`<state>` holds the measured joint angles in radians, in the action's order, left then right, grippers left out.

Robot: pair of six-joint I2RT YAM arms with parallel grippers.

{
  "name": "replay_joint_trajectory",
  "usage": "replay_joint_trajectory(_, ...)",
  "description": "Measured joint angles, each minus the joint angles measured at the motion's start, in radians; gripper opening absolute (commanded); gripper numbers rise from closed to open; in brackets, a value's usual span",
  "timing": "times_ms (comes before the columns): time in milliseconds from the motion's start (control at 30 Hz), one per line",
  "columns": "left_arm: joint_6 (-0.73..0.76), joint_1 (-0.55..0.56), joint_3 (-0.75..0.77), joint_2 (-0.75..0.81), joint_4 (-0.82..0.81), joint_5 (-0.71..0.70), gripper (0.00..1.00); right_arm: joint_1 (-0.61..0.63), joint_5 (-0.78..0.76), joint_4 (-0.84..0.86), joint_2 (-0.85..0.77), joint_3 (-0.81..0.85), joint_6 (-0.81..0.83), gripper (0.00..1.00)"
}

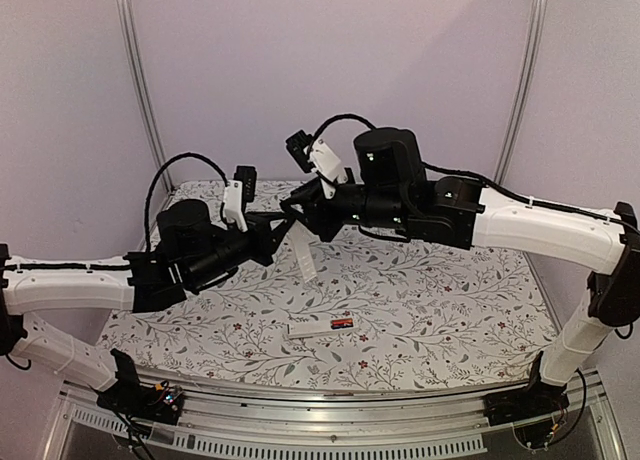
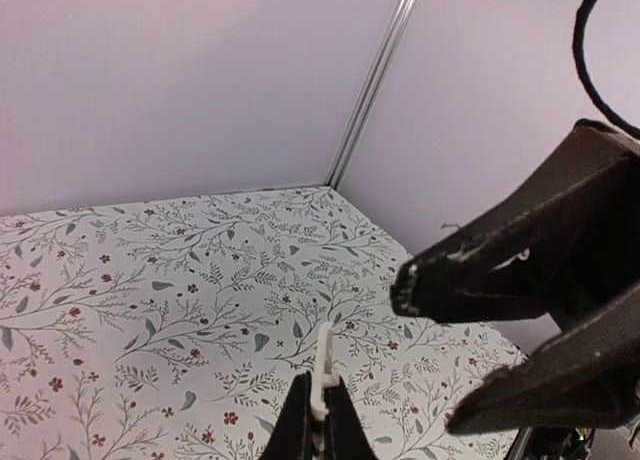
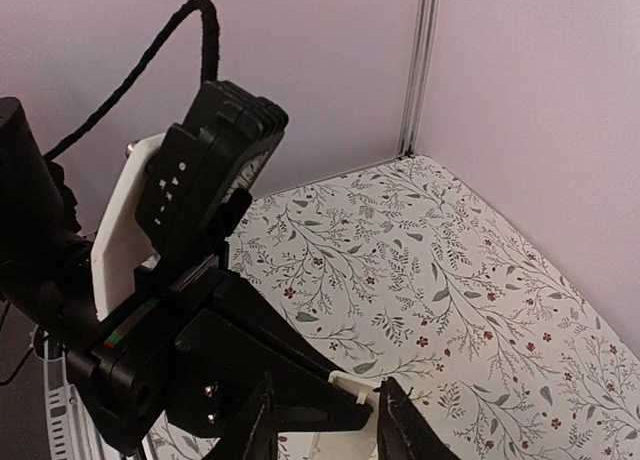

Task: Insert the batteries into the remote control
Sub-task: Pass from the right arm to the left, then pass from the left arm to the right

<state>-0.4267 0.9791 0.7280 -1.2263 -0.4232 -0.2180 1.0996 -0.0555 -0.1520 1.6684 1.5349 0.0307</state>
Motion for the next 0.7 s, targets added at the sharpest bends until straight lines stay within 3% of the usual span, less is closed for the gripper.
replay_joint_trajectory(33,0.011,0.000,-0.001,0.005,-0.003,0.000,0.00,-0.005,0.024,-0.002,-0.014,-0.013,0.006,0.54)
replay_joint_trajectory(100,0.037,0.000,-0.005,0.019,-0.009,0.012,0.00,-0.019,0.088,-0.001,-0.058,-0.056,0.035,0.67)
replay_joint_trajectory(200,0.099,0.000,-0.017,0.061,-0.021,0.066,0.00,-0.067,0.237,0.002,-0.159,-0.155,0.106,0.81)
replay_joint_trajectory(233,0.123,0.000,-0.018,0.076,-0.025,0.088,0.00,-0.086,0.288,0.003,-0.189,-0.184,0.130,0.82)
replay_joint_trajectory(467,0.275,0.014,-0.018,0.173,-0.051,0.278,0.00,-0.127,0.466,0.011,-0.259,-0.280,0.252,0.76)
replay_joint_trajectory(700,0.354,0.047,-0.018,0.184,-0.065,0.352,0.00,-0.126,0.594,0.072,-0.179,-0.279,0.263,0.47)
